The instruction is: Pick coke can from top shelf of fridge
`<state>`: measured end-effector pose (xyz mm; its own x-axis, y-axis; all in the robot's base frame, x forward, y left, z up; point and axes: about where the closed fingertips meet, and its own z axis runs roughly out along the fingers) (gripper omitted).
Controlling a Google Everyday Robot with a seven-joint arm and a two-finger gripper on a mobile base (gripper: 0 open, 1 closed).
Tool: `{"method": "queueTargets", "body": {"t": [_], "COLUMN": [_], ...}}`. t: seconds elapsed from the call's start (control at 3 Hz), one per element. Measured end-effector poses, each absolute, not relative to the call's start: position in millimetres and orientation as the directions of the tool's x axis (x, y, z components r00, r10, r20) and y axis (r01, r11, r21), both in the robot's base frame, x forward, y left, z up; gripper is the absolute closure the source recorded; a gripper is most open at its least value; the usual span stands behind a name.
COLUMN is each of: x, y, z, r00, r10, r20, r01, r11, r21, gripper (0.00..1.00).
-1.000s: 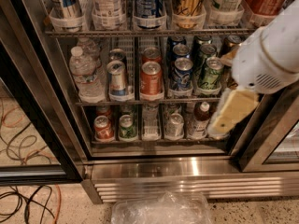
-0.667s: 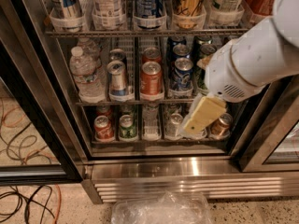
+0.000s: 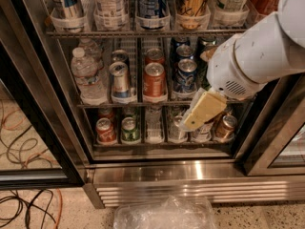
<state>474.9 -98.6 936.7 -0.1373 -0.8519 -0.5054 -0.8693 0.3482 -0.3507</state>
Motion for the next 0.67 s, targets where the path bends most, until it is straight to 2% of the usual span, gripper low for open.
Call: {"method": "queueTargets", "body": {"t": [0.33, 0.67], "x": [480, 485], "y": [-96, -78], "z": [933, 904], "r00": [-0.209, -0.349], "r10": [-0.799, -0.645], "r20": [-0.564, -0.68], "r01": [-0.847, -0.793], "r11": [0.436, 0.59], "r21": [-0.303, -0.152], "gripper": [0.0, 0.0]}}
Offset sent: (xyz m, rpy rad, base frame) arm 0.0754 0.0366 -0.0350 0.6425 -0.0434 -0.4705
